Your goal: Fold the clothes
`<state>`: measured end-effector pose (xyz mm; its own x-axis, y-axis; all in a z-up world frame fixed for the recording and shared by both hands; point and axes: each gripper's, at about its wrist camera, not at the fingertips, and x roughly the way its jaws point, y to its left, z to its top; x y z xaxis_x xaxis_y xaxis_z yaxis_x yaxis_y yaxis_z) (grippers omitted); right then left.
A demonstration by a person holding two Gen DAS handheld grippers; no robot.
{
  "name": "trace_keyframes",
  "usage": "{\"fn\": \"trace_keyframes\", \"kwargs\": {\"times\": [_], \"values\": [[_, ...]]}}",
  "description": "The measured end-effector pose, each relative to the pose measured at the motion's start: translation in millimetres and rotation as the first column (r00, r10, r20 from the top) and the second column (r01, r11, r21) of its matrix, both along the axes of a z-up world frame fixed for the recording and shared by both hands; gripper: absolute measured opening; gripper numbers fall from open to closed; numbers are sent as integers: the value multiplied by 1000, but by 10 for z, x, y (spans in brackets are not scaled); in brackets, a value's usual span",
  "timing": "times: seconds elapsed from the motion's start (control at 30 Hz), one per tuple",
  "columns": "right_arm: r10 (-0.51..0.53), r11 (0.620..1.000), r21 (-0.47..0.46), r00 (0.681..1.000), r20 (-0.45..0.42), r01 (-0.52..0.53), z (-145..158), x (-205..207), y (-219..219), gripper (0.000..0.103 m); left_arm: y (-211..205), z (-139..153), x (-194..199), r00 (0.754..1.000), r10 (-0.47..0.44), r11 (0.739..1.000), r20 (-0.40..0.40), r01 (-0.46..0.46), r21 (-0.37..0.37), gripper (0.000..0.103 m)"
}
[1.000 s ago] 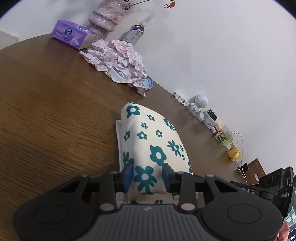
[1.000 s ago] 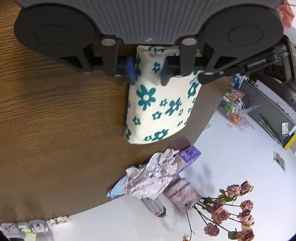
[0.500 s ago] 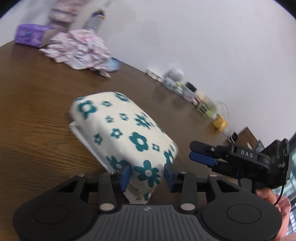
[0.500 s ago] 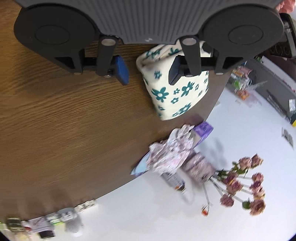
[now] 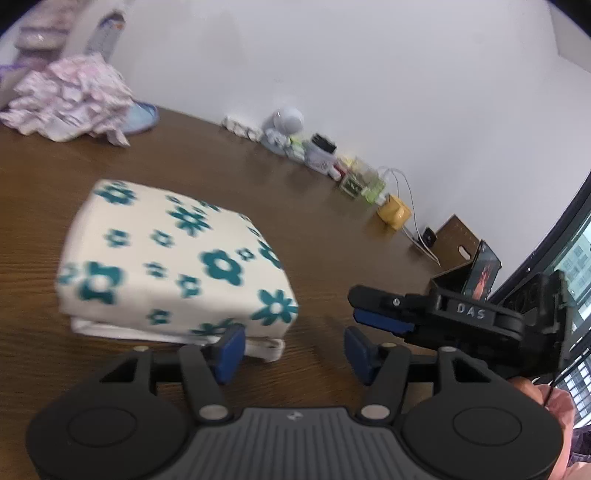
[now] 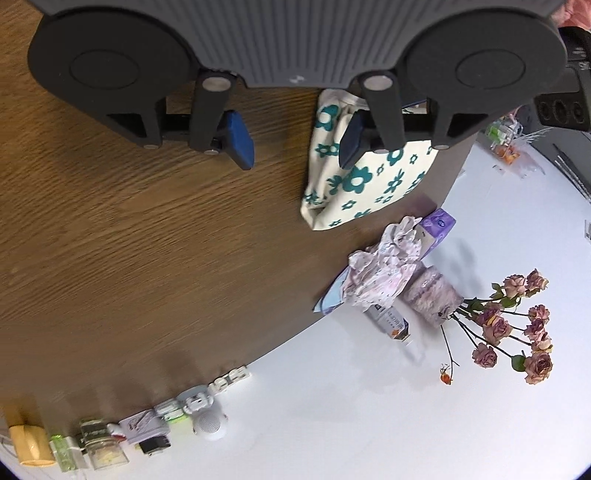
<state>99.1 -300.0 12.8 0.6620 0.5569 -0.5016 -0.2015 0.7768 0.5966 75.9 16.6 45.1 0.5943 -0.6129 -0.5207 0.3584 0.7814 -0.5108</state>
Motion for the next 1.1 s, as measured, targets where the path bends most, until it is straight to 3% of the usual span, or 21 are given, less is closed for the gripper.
{"fn": "trace_keyframes", "kwargs": {"times": [0.2,0.33,0.43,0.73,1.1], "values": [[59,998,-38,998,8,-58,-17,-43,155,52,536,28,-203,992,122,993,11,-122,2,63],[103,993,-69,994,39,-100,28,-130,298,53,803,50,-274,982,184,981,30,-186,53,63],[124,988,-101,990,68,-116,72,-201,367,54,936,65,-283,973,223,964,60,-230,133,63],[176,958,-249,976,130,-140,78,-374,520,54,937,20,-120,989,75,959,125,-106,262,63],[286,897,-397,940,188,-193,59,-397,882,51,807,-32,122,977,-95,946,190,29,322,61]]}}
